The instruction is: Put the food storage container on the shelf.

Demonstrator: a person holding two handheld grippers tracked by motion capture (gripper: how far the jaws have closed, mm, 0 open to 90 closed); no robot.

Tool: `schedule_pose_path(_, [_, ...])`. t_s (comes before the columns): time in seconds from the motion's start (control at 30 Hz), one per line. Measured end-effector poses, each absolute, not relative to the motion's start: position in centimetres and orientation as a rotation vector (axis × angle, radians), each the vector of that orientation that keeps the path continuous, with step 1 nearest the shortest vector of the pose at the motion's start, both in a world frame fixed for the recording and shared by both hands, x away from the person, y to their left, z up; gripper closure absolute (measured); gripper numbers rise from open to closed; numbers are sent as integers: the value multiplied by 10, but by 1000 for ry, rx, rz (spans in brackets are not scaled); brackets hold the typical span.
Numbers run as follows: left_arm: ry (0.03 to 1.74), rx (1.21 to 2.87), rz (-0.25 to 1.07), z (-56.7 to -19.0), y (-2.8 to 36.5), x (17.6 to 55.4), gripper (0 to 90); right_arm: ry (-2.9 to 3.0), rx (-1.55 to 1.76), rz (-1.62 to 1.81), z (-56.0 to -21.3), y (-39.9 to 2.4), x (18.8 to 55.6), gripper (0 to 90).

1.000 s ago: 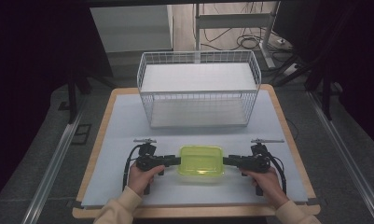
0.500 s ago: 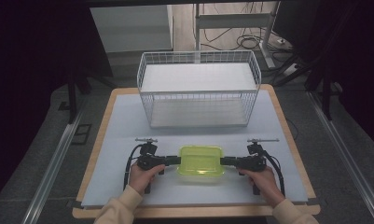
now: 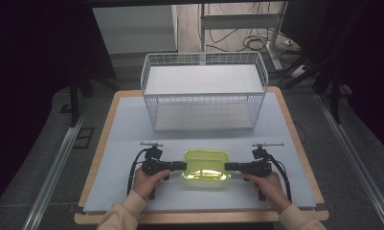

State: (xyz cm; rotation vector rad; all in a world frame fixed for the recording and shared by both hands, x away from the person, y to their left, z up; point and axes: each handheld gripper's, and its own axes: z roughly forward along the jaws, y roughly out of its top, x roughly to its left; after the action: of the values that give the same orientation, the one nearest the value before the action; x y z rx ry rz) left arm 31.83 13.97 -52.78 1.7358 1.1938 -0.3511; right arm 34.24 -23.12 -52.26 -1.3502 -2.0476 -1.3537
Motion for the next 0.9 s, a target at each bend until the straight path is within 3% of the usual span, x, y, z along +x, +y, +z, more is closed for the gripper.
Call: schedule_pose_path(0.9, [1143, 1694, -383, -521, 140, 313, 819, -2007, -1348, -1387, -514, -238, 343, 824])
